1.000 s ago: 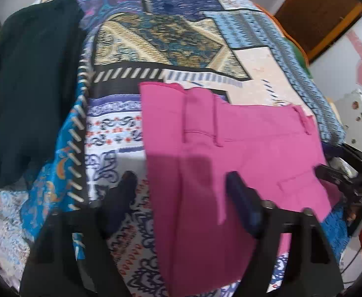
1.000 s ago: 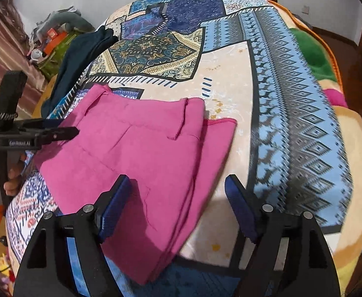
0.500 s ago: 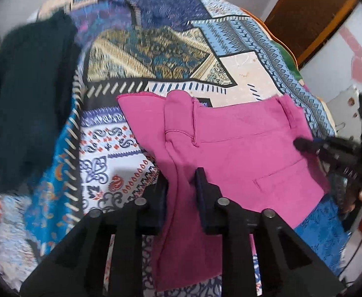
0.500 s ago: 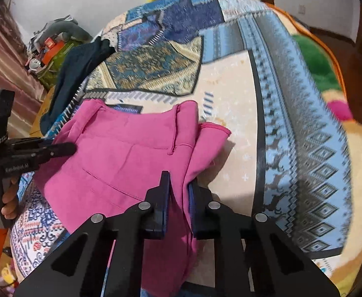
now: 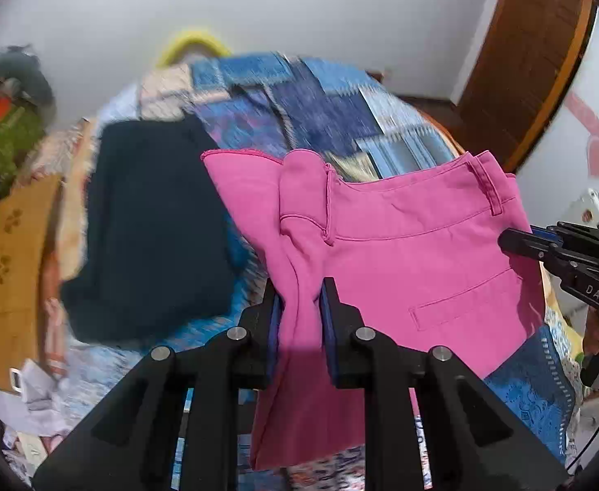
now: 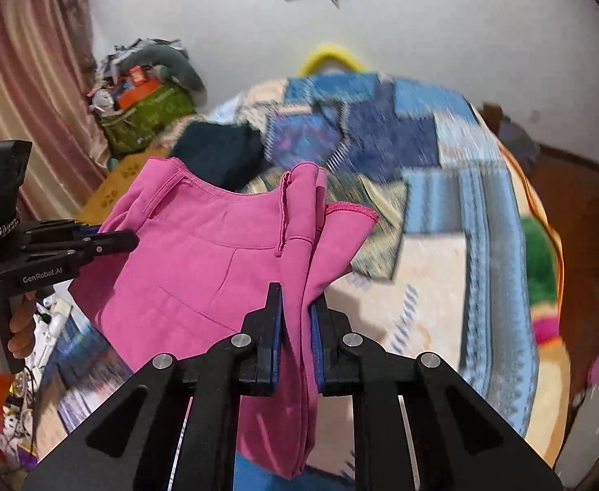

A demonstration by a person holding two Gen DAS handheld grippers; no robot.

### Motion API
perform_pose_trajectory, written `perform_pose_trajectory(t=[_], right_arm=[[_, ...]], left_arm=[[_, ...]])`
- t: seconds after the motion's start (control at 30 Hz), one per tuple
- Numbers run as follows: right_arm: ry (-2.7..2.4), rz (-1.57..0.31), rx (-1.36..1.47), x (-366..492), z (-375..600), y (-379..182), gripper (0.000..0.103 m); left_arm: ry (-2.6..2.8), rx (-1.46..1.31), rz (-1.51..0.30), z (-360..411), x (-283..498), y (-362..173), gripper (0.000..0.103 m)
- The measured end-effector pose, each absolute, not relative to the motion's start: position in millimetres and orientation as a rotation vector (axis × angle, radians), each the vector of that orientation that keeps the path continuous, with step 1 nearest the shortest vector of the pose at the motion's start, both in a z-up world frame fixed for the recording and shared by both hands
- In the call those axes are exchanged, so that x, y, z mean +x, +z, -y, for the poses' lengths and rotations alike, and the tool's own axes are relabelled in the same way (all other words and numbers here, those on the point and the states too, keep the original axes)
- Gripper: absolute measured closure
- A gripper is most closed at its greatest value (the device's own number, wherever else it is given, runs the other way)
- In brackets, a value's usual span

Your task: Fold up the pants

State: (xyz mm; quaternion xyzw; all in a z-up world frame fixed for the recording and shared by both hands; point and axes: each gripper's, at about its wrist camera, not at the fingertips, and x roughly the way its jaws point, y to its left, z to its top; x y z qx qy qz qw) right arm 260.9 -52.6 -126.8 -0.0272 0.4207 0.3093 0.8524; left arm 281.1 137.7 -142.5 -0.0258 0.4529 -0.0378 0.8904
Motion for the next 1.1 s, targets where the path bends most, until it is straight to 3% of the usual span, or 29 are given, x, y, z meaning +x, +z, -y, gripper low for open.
perform_pose_trajectory(t=[0.27, 0.5, 0.77, 1.1], right_arm=[[0.712, -0.771, -0.093, 273.8, -12.3, -82.0, 0.092], [0.761, -0.728, -0.126, 293.5, -74.4, -74.9, 0.092], [0.792, -0.779, -0.143, 324.5, -143.4, -113.6, 0.092], [0.774, -0.935, -0.119, 355.9, -174.9, -191.5, 0.092]], left_arm=[[0.029, -0.054, -0.808, -202.0, 272.3, -84.3, 0.084], [0.122, -0.098, -0.785, -264.6, 283.2, -78.4, 0.084], [0.236, -0.136, -0.840, -325.7, 315.6, -128.1, 0.084], [0.265, -0.192, -0.989, -363.5, 361.5, -230.5, 0.084]])
